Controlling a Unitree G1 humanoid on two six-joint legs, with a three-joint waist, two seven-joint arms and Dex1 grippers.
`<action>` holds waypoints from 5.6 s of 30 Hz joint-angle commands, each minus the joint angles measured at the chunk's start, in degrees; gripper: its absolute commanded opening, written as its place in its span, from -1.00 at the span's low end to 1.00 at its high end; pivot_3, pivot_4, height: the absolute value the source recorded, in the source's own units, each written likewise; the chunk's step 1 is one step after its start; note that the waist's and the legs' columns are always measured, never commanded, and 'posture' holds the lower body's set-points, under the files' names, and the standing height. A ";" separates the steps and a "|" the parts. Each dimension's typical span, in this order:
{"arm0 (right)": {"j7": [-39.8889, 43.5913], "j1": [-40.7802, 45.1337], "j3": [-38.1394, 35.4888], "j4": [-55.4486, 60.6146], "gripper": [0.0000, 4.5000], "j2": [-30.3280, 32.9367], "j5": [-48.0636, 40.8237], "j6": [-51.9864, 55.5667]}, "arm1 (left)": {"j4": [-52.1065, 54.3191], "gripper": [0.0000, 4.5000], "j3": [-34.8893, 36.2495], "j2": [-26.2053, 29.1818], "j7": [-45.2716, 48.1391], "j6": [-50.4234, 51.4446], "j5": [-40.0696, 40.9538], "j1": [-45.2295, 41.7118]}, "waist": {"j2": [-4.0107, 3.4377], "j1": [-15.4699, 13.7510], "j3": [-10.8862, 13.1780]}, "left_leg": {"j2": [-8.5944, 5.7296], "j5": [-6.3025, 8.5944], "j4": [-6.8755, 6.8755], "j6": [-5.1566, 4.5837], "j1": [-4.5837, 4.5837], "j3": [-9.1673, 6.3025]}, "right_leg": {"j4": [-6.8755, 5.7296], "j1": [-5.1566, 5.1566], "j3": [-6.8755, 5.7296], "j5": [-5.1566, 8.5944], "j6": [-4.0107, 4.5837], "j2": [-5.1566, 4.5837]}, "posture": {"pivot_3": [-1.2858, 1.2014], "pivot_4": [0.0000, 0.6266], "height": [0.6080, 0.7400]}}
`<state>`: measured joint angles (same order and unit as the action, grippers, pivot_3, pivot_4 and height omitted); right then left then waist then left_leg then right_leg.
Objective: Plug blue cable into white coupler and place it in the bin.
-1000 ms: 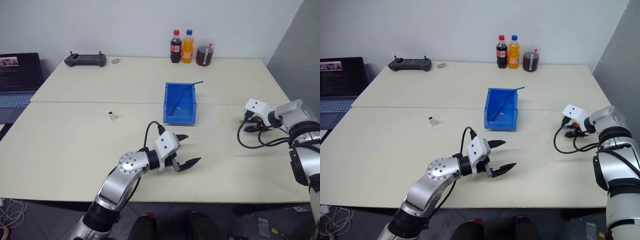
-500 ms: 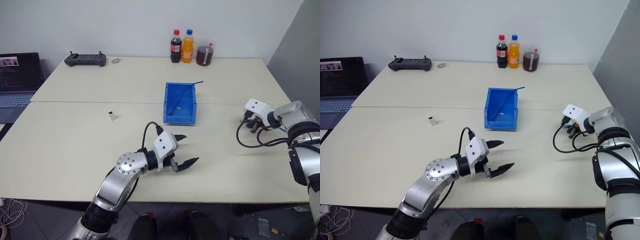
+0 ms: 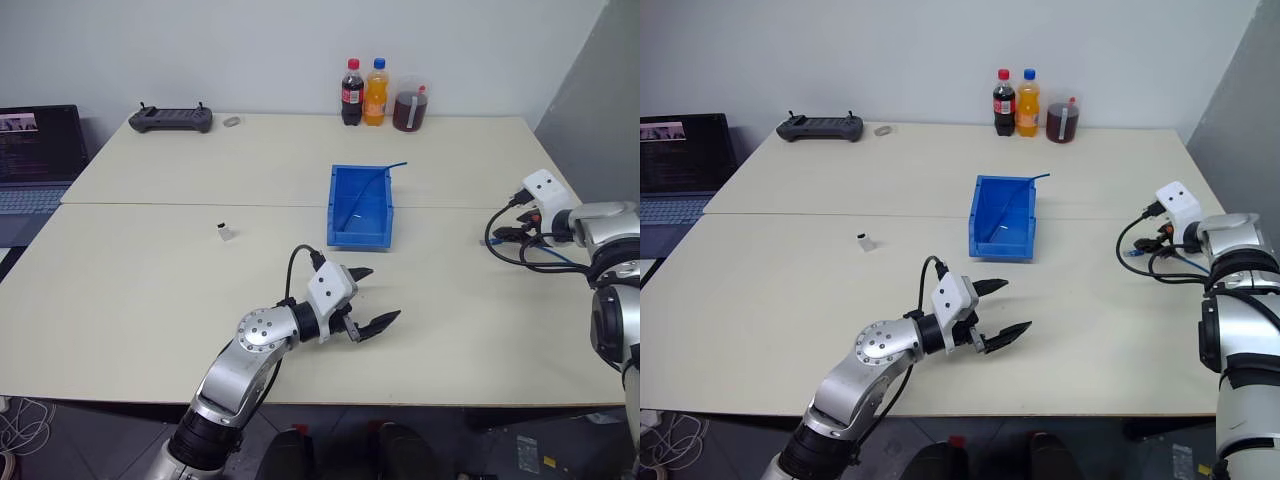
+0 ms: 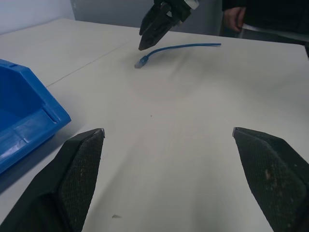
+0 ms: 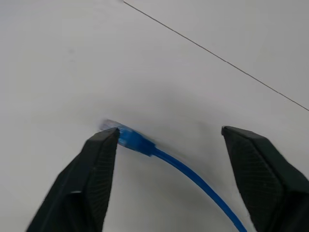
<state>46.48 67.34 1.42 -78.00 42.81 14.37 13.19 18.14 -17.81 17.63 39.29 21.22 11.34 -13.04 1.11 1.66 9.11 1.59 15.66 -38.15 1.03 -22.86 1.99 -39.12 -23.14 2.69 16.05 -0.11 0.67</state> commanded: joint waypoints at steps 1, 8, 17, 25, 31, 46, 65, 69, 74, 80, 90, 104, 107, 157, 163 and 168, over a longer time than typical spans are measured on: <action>-2.09 -0.52 -2.40 0.60 0.86 3.02 -1.93 1.53 | 2.41 1.00 -0.51 -0.43 0.37 -0.28 0.93 -0.21 | 0.00 -0.03 0.00 | 0.00 0.00 0.00 0.00 -0.01 0.00 | 0.01 0.00 0.00 0.00 0.00 0.00 | 0.03 -0.52 1.00; -3.19 -2.59 -5.29 0.68 0.86 6.09 -4.47 6.60 | 2.59 1.00 -1.06 -0.92 0.87 0.54 1.76 -0.52 | -0.02 0.07 0.00 | 0.01 0.00 0.02 0.00 0.01 0.01 | 0.01 0.00 0.02 0.00 0.00 0.02 | 0.03 -0.52 1.00; -1.44 -8.48 -11.09 1.75 0.86 6.59 -10.71 10.09 | 5.17 1.00 -2.01 -0.91 0.42 2.91 3.26 0.87 | -0.03 0.06 -0.01 | -0.01 0.00 0.02 0.01 0.01 0.03 | 0.02 0.00 0.04 0.00 0.00 0.04 | 0.03 -0.52 1.00; -3.53 -12.88 -12.70 2.90 0.86 7.46 -12.56 7.29 | 6.22 1.00 -1.77 -0.50 0.21 4.26 4.05 1.39 | -0.09 0.04 -0.04 | -0.01 0.00 0.00 0.00 0.04 0.00 | 0.02 0.05 0.03 0.00 -0.01 0.05 | 0.03 -0.52 1.00; -5.84 -12.70 -15.15 3.37 0.86 7.43 -15.00 4.16 | 6.23 1.00 -1.52 0.24 0.63 4.11 4.42 1.16 | -0.09 0.03 -0.04 | -0.02 -0.02 0.00 0.03 0.03 0.01 | 0.02 0.04 0.04 0.00 -0.02 0.06 | 0.03 -0.52 1.00; -10.98 -12.63 -12.06 1.91 0.86 6.99 -12.48 6.15 | 4.66 1.00 -1.67 0.85 2.05 3.92 4.82 -0.58 | -0.11 0.04 -0.04 | -0.01 -0.03 0.01 0.05 0.03 0.01 | 0.03 0.04 0.05 0.00 -0.02 0.07 | 0.03 -0.52 1.00; -13.04 -10.07 -15.75 1.84 0.70 5.72 -16.34 16.33 | 5.91 1.00 -0.98 1.76 1.79 6.04 6.39 0.02 | -0.11 0.14 -0.04 | 0.00 -0.03 0.01 0.05 0.03 0.01 | 0.03 0.04 0.05 0.00 -0.02 0.09 | 0.03 -0.52 1.00; -13.11 -10.09 -15.72 1.91 0.33 5.77 -16.18 16.31 | 5.59 1.00 -0.72 1.92 1.95 5.92 6.60 -0.27 | -0.11 0.17 -0.05 | 0.00 -0.02 0.01 0.04 0.04 0.01 | 0.03 0.04 0.06 0.00 -0.02 0.09 | 0.03 -0.52 1.00; -12.52 -10.08 -15.35 2.03 -0.18 5.75 -15.92 16.25 | 5.39 1.00 -0.66 2.08 2.01 5.76 6.74 -0.33 | -0.11 0.18 -0.05 | 0.01 -0.02 0.01 0.04 0.04 0.01 | 0.03 0.04 0.06 0.00 -0.02 0.10 | 0.03 -0.52 1.00; -11.58 -10.41 -14.68 2.10 -0.81 5.76 -15.50 15.79 | 5.62 1.00 -0.89 2.46 2.29 5.70 6.91 0.06 | -0.11 0.18 -0.05 | 0.00 -0.02 0.01 0.04 0.04 0.01 | 0.03 0.04 0.06 0.00 -0.02 0.10 | 0.03 -0.52 1.00; -5.40 -11.63 -11.07 3.42 -0.99 4.92 -13.96 12.26 | 6.19 1.00 -0.60 3.50 3.17 5.32 6.91 0.56 | -0.11 0.21 -0.05 | 0.02 -0.02 0.01 0.03 0.04 0.01 | 0.03 0.04 0.06 0.00 -0.02 0.11 | 0.03 -0.52 1.00; 12.31 -31.73 -9.57 55.66 -0.99 10.24 -21.17 23.35 | 14.24 1.00 10.34 11.55 3.37 5.32 10.22 6.90 | -0.28 -0.14 -0.03 | 0.07 -0.01 0.03 0.03 -0.04 -0.09 | 0.02 -0.03 -0.04 0.01 -0.02 0.07 | 0.03 -0.52 1.00; 15.50 -35.04 -12.10 65.35 -0.99 12.98 -26.47 30.27 | 17.51 1.00 13.30 12.98 2.31 6.56 11.79 9.58 | -0.27 -0.47 -0.03 | 0.03 0.00 0.01 0.00 -0.07 -0.13 | 0.05 -0.02 -0.09 0.01 -0.03 0.03 | 0.03 -0.52 1.00; 4.69 -35.28 6.05 84.48 1.00 -16.46 -42.28 43.40 | 28.29 1.00 27.13 -1.07 -24.56 -3.46 2.14 47.79 | 0.32 0.08 -0.08 | 0.08 0.03 0.07 -0.04 -0.05 -0.26 | 0.11 -0.07 -0.14 0.17 -0.18 0.11 | 0.03 -0.52 1.00; 4.92 -40.42 0.89 96.22 1.00 -12.38 -48.23 45.13 | 20.16 1.00 33.60 9.75 -16.32 3.74 8.75 34.21 | 0.30 0.23 -0.08 | 0.11 0.03 0.08 -0.04 -0.03 -0.42 | 0.02 -0.06 -0.25 0.16 -0.17 0.21 | 0.03 -0.52 1.00; 5.54 -43.23 -2.21 103.24 1.00 -10.47 -53.49 45.78 | 5.32 1.00 32.92 21.12 -0.43 5.32 13.68 21.97 | 0.33 0.12 -0.06 | 0.10 0.02 0.06 -0.03 -0.04 -0.39 | 0.01 -0.07 -0.26 0.05 0.01 0.19 | 0.03 -0.52 1.00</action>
<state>51.10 24.50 1.17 20.86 31.46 -36.11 59.32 27.93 15.22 35.75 31.98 27.39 23.40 12.03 1.44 1.78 9.05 1.71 15.68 -38.07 1.01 -22.90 1.57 -39.09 -23.21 2.40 16.10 -0.09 0.88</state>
